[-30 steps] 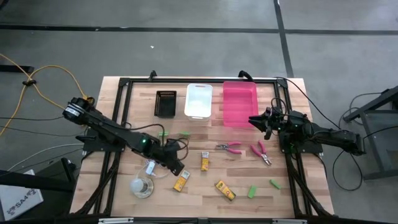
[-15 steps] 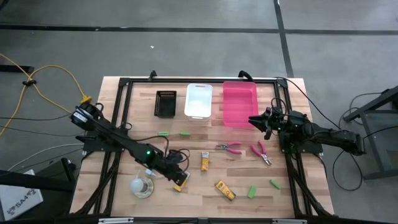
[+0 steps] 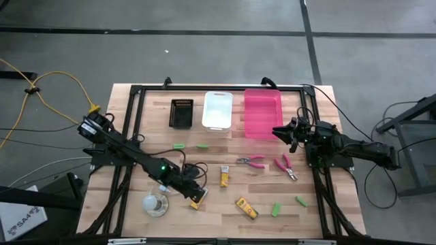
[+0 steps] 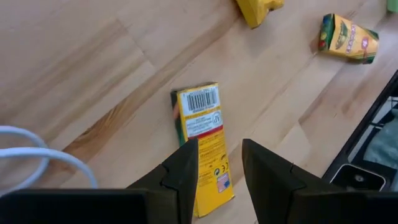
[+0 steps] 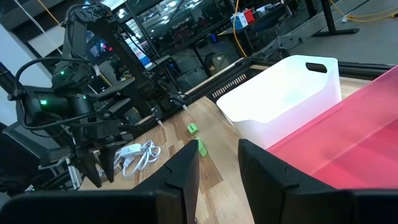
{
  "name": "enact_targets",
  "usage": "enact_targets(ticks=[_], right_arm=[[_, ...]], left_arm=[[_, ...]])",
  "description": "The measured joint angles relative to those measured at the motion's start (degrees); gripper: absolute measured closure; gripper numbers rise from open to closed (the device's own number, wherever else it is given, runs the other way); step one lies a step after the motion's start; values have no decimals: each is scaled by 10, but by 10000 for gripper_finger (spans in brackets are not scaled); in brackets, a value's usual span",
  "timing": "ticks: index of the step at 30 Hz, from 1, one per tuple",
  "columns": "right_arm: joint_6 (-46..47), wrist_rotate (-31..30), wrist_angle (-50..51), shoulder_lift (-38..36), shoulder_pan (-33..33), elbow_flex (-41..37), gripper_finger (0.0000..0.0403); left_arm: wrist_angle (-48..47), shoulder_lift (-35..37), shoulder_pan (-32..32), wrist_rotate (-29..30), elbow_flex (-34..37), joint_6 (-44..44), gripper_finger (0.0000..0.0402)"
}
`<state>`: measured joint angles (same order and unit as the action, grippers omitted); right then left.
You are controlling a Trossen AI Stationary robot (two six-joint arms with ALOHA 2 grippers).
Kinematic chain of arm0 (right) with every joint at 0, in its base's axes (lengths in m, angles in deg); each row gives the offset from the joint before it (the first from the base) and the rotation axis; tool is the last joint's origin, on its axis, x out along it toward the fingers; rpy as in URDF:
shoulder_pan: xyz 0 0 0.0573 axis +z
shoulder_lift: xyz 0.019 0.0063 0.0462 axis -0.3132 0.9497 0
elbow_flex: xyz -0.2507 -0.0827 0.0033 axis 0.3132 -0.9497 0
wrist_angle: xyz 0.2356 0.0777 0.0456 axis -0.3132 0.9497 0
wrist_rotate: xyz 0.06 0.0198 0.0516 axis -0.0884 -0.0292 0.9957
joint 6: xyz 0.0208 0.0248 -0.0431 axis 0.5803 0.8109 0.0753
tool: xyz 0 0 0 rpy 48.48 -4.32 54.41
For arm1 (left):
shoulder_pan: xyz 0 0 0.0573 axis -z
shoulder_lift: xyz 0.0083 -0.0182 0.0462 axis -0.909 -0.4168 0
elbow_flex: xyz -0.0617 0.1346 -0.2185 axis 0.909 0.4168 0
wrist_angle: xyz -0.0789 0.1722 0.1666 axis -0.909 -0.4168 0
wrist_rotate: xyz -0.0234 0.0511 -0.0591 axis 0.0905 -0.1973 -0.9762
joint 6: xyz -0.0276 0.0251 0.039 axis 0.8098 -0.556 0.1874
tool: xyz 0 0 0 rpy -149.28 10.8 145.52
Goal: Pick & Place School Supplies
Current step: Put the left crayon box into the pink bin
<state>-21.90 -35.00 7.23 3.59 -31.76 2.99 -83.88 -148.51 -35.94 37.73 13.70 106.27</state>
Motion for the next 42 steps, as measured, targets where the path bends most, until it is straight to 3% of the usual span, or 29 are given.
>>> enact_targets(ticks=[5,16,21,26,32,42], right_arm=[[0,0,0,0,0,0,302],[0,0,0,0,0,0,302],[0,0,0,0,0,0,302],[0,0,0,0,0,0,302],[0,0,0,0,0,0,302],[0,0,0,0,0,0,302]], left_arm=[[-3,0,-7,-26,0,-56,282],[29,0,-7,-26,0,-119,282],[27,0,-16,-93,-9,-80,282],[-49,5,-26,-104,-41,-75,282],[-212,1,-39,-77,-151,-89,282],[-315,-108,-17,-57,-268,-15,282]])
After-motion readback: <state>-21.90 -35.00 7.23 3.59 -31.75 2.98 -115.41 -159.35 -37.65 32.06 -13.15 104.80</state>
